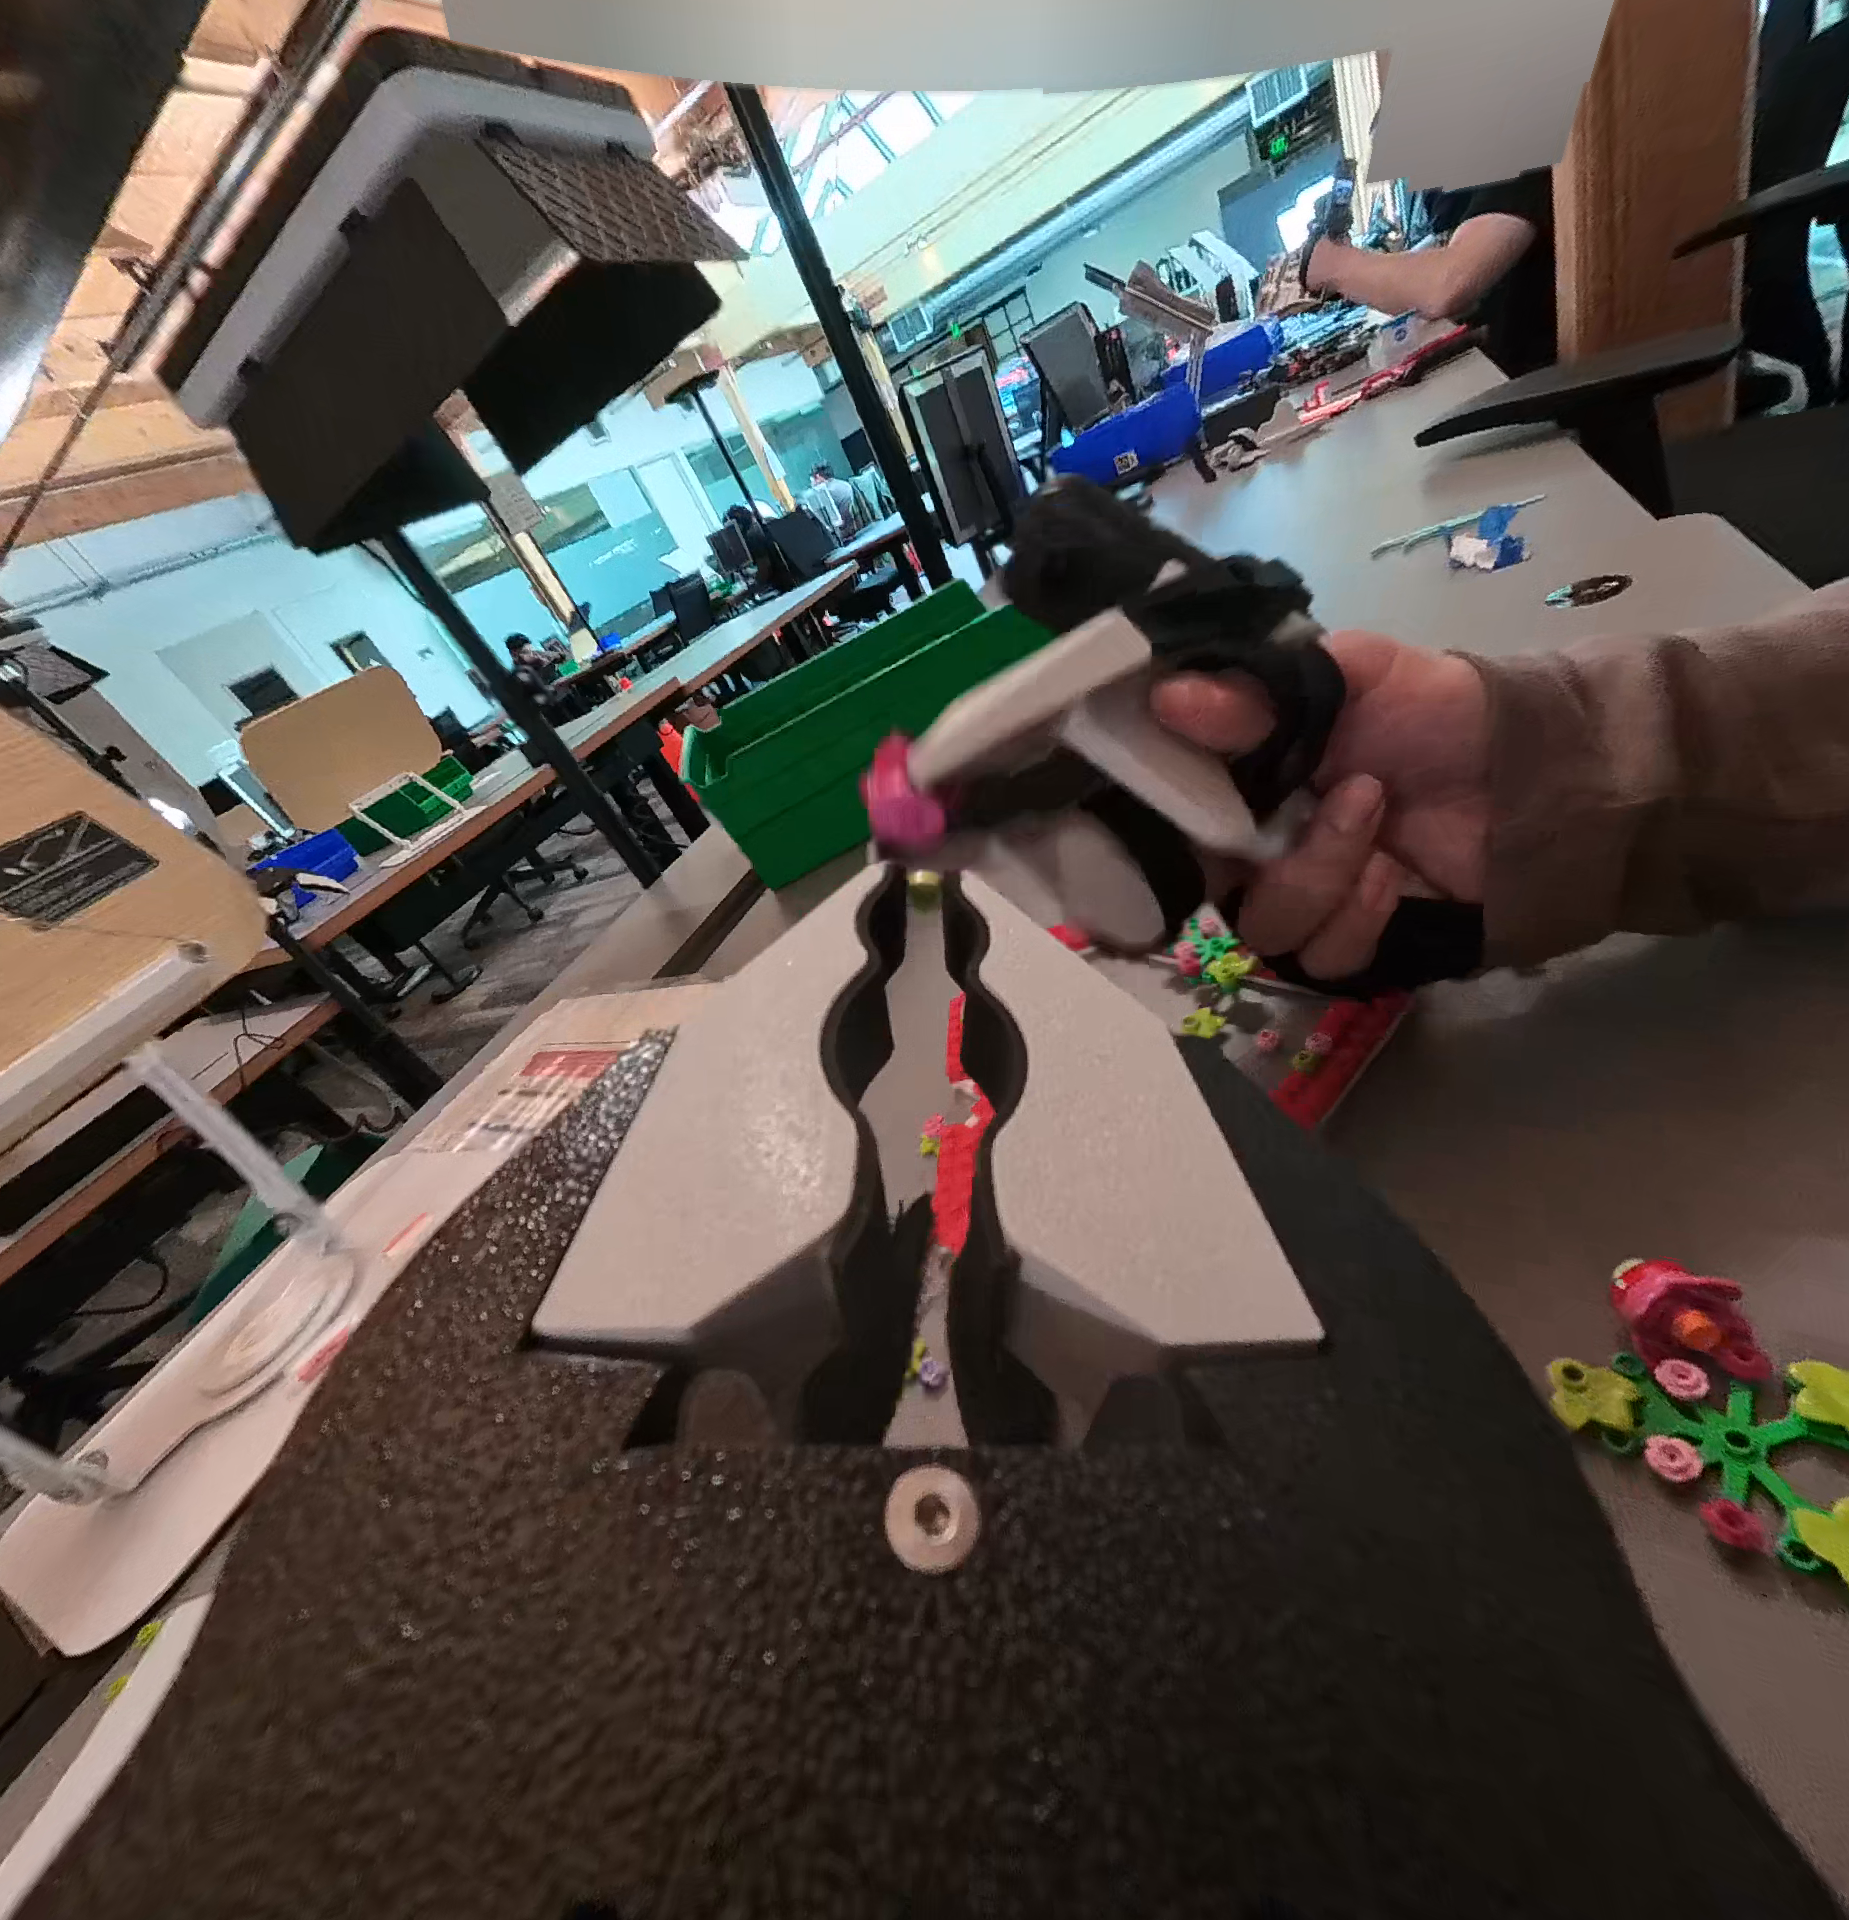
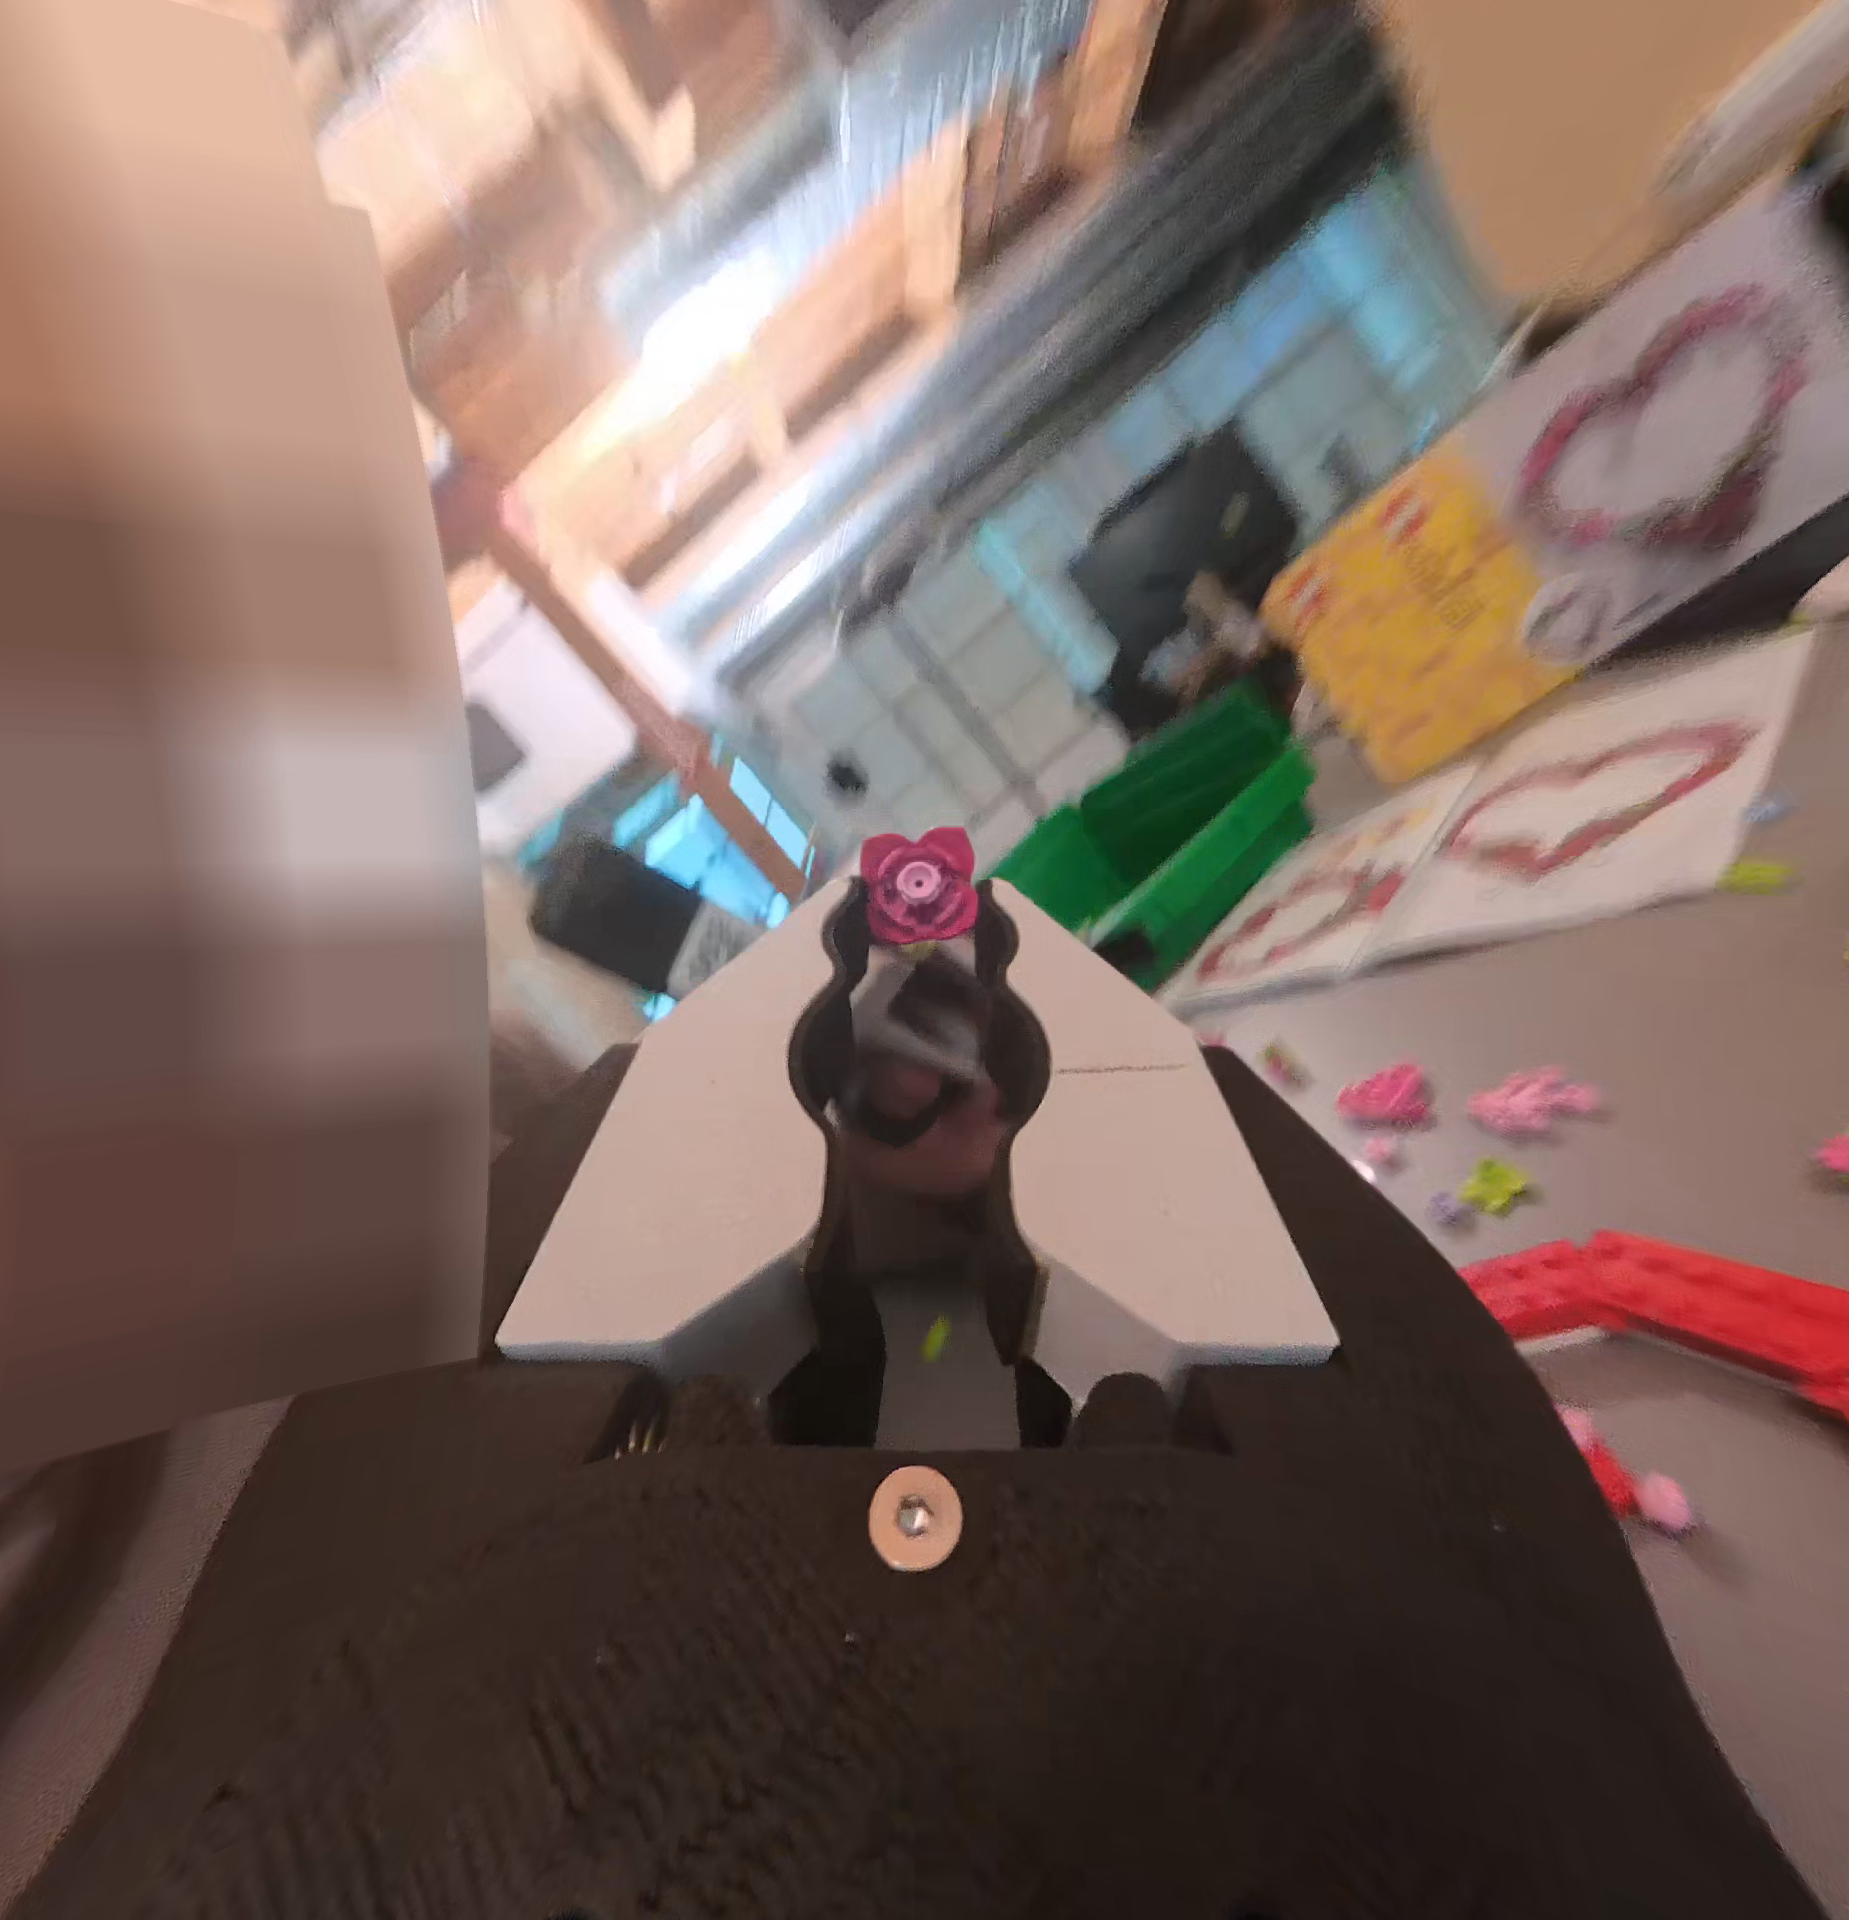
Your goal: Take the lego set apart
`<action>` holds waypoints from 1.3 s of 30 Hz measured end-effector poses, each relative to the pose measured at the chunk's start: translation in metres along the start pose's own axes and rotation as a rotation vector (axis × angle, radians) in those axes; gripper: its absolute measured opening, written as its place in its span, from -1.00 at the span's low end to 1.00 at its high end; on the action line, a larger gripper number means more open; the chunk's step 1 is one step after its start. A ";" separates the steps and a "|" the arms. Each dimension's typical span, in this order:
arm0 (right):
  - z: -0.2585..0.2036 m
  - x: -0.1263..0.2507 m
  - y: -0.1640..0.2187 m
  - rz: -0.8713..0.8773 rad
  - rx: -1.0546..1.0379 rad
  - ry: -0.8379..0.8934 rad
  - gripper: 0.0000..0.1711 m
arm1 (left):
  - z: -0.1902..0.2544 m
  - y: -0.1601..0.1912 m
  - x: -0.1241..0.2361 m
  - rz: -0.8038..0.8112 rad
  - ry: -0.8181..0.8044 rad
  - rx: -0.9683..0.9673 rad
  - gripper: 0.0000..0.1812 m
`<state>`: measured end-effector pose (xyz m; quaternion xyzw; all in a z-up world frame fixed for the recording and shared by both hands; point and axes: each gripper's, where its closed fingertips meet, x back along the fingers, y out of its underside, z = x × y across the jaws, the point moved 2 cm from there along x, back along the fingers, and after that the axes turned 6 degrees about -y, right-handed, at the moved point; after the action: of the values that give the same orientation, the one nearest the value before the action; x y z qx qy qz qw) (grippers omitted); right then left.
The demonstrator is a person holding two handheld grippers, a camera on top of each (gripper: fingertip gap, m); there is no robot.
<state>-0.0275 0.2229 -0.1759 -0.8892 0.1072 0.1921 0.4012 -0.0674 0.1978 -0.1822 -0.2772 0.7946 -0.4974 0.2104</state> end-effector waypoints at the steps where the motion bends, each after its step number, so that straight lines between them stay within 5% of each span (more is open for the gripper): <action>1: 0.002 0.014 -0.020 0.100 -0.004 0.023 -0.77 | -0.006 0.002 0.005 0.002 -0.026 -0.003 -0.96; 4: 0.017 0.043 -0.037 0.106 0.110 0.219 -0.78 | -0.023 0.022 0.013 -0.085 -0.054 0.057 -0.96; 11: 0.035 0.019 0.020 -0.460 0.623 0.492 -0.77 | -0.033 0.117 0.005 -0.638 0.016 0.327 -0.95; 16: 0.035 0.009 0.039 -0.600 0.832 0.504 -0.77 | -0.038 0.157 0.019 -0.893 -0.024 0.526 -0.31; 22: 0.033 0.005 0.045 -0.691 1.138 0.545 -0.77 | -0.041 0.120 0.007 -0.666 0.052 0.761 -0.32; 26: 0.032 0.003 0.049 -0.728 1.236 0.548 -0.77 | -0.031 0.078 -0.001 -0.424 0.248 1.037 -0.27; 29: 0.028 0.001 0.050 -0.716 1.267 0.538 -0.77 | -0.015 0.053 -0.001 -0.321 0.451 1.194 -0.42; 34: 0.028 0.001 0.049 -0.714 1.277 0.544 -0.77 | 0.009 0.049 0.000 -0.331 0.573 1.183 -0.88; 39: 0.028 0.003 0.047 -0.700 1.279 0.549 -0.77 | 0.008 0.050 -0.003 -0.319 0.520 1.128 -0.90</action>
<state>-0.0485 0.2130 -0.2255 -0.4827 0.0059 -0.2718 0.8325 -0.0723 0.2117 -0.2304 -0.1092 0.3846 -0.9154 0.0476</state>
